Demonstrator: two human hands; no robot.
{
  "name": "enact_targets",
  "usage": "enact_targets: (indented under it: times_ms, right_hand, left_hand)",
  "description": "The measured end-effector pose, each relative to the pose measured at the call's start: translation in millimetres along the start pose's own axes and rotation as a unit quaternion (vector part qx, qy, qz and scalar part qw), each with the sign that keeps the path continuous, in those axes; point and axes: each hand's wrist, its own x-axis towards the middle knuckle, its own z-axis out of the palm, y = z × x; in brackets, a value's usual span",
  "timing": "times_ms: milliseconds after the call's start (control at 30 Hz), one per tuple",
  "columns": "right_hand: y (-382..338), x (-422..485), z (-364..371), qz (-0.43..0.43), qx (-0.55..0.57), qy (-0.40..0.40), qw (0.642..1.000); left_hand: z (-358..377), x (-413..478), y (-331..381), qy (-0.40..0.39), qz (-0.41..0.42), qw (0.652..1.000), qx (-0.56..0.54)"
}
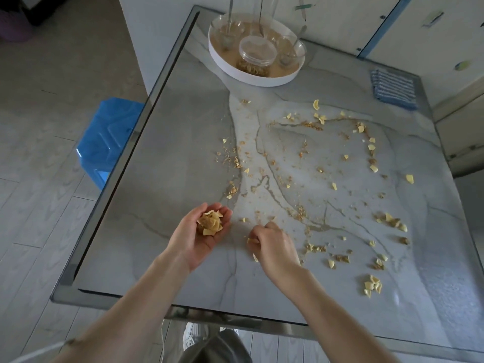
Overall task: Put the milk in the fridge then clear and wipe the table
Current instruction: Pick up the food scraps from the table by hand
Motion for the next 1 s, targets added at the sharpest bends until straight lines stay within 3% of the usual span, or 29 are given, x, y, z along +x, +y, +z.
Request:
enact_targets:
  times_ms: [100, 333, 400, 567, 700, 800, 1000]
  right_hand:
    - [8.5, 0.1, -2.5, -0.009, 0.035, 0.003, 0.999]
    - [12.6, 3.9, -32.2, 0.038, 0.233, 0.056, 0.97]
    - [5.8, 1.7, -41.8, 0.011, 0.259, 0.076, 0.963]
    - [-6.7, -10.1, -56.6, -0.066, 0.285, 0.035, 0.956]
    - [23.0, -8.7, -56.0, -0.015, 0.221, 0.127, 0.967]
    - [42.8, -13.4, -35.4, 0.012, 0.134, 0.082, 0.988]
    - [32.1, -27.0, -2.3, -0.052, -0.015, 0.044, 0.998]
  left_hand:
    - [1.9, -0.1, -4.9, -0.004, -0.01, 1.0, 0.007]
    - [7.8, 6.0, -17.3, -0.012, -0.045, 0.999, 0.01]
    - [12.5, 7.9, -25.7, -0.014, -0.048, 0.999, 0.022]
    - [31.0, 5.9, -47.2, -0.031, -0.068, 0.997, 0.023]
    - [34.4, 5.1, -42.5, -0.021, -0.074, 0.997, -0.018]
    - [30.6, 8.0, -36.0, -0.015, -0.054, 0.998, -0.011]
    - [26.4, 12.9, -32.0, -0.021, -0.033, 0.999, -0.019]
